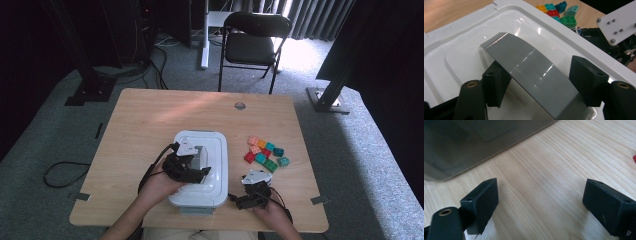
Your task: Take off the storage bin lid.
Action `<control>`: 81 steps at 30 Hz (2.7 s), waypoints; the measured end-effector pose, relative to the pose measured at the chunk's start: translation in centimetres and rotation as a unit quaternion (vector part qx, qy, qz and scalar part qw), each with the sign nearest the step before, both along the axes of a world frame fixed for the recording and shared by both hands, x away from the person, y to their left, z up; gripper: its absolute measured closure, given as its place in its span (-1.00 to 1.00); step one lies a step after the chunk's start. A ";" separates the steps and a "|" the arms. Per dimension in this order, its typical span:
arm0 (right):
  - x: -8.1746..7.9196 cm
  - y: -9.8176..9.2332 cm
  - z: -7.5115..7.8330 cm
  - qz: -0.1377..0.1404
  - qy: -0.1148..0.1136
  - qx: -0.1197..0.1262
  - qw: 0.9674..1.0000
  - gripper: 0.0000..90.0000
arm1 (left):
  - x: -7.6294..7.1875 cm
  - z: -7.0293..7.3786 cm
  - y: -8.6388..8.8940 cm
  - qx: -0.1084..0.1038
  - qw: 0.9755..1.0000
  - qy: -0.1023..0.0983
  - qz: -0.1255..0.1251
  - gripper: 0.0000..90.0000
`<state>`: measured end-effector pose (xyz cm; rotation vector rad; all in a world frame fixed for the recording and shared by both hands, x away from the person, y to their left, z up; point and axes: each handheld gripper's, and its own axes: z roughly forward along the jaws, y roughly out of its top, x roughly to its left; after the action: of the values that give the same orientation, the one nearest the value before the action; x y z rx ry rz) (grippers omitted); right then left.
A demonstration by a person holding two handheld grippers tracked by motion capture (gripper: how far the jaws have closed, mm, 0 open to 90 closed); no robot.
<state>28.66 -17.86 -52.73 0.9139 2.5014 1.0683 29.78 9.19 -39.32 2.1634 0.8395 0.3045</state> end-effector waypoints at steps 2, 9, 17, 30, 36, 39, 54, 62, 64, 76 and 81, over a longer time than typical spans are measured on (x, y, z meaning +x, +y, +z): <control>0.0 0.0 0.0 0.000 0.000 0.000 1.000 -0.72 | 0.0 0.0 0.0 -0.003 1.000 0.000 0.002 -0.19; 0.0 0.0 0.0 -0.001 0.000 0.000 1.000 -0.71 | -0.4 0.4 0.2 -0.020 1.000 -0.013 0.012 0.00; 0.0 0.0 0.0 0.000 -0.001 0.000 1.000 -0.71 | -0.7 1.7 1.0 -0.053 0.998 -0.024 0.015 0.19; 0.0 0.0 0.0 -0.001 0.000 0.000 1.000 -0.71 | -0.3 4.1 4.0 -0.100 0.992 -0.060 0.050 0.43; 0.0 0.0 0.0 -0.001 0.000 0.000 1.000 -0.71 | -0.1 4.4 5.8 -0.111 0.989 -0.068 0.074 0.50; 0.0 0.0 0.0 -0.001 0.000 0.000 1.000 -0.71 | 0.0 4.6 6.9 -0.120 0.986 -0.070 0.087 0.50; 0.0 0.0 0.0 -0.001 0.000 0.001 1.000 -0.71 | 0.1 4.7 13.5 -0.158 0.967 -0.088 0.181 0.51; 0.0 0.0 0.0 -0.001 -0.001 0.001 1.000 -0.71 | 0.6 3.1 16.0 -0.169 0.955 -0.084 0.227 0.51; 0.0 0.0 0.0 -0.001 -0.001 0.001 1.000 -0.71 | 0.8 2.6 16.5 -0.172 0.952 -0.081 0.238 0.51; 0.0 0.0 0.0 -0.001 0.000 0.000 1.000 -0.71 | 2.3 -2.1 18.3 -0.177 0.939 -0.063 0.289 0.51; 0.0 0.0 0.0 -0.001 0.000 0.000 1.000 -0.71 | 2.8 -4.4 18.8 -0.184 0.934 -0.046 0.304 0.52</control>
<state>28.61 -17.90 -52.74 0.9160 2.4991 1.0677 32.57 28.00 -43.74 1.4928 1.3812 0.5054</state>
